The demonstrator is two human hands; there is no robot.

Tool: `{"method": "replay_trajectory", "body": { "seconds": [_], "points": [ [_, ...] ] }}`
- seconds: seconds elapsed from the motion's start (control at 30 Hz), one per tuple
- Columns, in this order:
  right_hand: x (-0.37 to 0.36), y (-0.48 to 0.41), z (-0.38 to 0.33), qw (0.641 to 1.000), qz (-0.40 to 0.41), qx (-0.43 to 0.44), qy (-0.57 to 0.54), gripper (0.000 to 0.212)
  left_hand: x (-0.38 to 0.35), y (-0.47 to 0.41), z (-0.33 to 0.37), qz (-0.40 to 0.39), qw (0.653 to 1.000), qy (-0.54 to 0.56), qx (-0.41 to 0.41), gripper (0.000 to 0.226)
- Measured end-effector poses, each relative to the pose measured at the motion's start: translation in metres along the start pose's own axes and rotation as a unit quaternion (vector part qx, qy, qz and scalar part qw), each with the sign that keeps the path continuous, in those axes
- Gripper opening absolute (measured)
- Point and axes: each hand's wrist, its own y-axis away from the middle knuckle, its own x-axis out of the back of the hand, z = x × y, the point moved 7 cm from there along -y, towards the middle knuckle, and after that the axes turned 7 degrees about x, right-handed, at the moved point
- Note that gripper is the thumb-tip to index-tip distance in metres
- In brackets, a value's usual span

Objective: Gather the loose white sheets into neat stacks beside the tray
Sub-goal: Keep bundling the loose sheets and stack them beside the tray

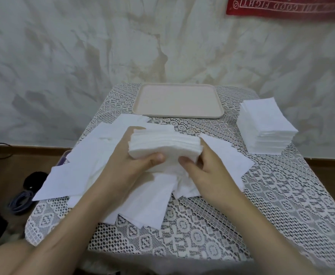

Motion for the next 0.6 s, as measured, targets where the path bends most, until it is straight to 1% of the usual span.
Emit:
{"method": "replay_trajectory", "body": {
  "seconds": [0.13,0.27,0.33,0.43,0.53,0.6],
  "points": [
    [0.004,0.004,-0.010,0.999,-0.003,0.032,-0.009,0.020,0.003,0.001,0.004,0.000,1.000,0.003,-0.008,0.051],
    [0.005,0.003,-0.003,0.998,-0.020,-0.006,-0.055,0.031,0.000,0.003,0.003,-0.023,0.999,-0.035,-0.005,0.052],
    [0.007,0.002,-0.003,0.997,-0.012,-0.005,-0.082,0.033,0.001,0.003,0.004,-0.028,0.998,-0.051,-0.019,0.051],
    [0.010,0.000,-0.010,0.992,-0.023,0.010,-0.124,0.029,0.003,0.004,0.011,-0.025,0.996,-0.073,-0.040,0.063],
    [0.007,0.001,-0.011,0.983,-0.041,0.001,-0.181,0.025,0.002,0.007,0.011,-0.039,0.996,-0.072,-0.043,0.066],
    [0.006,0.001,-0.011,0.983,-0.053,0.002,-0.177,0.025,0.001,0.008,0.010,-0.043,0.996,-0.067,-0.045,0.068]
  ]
}}
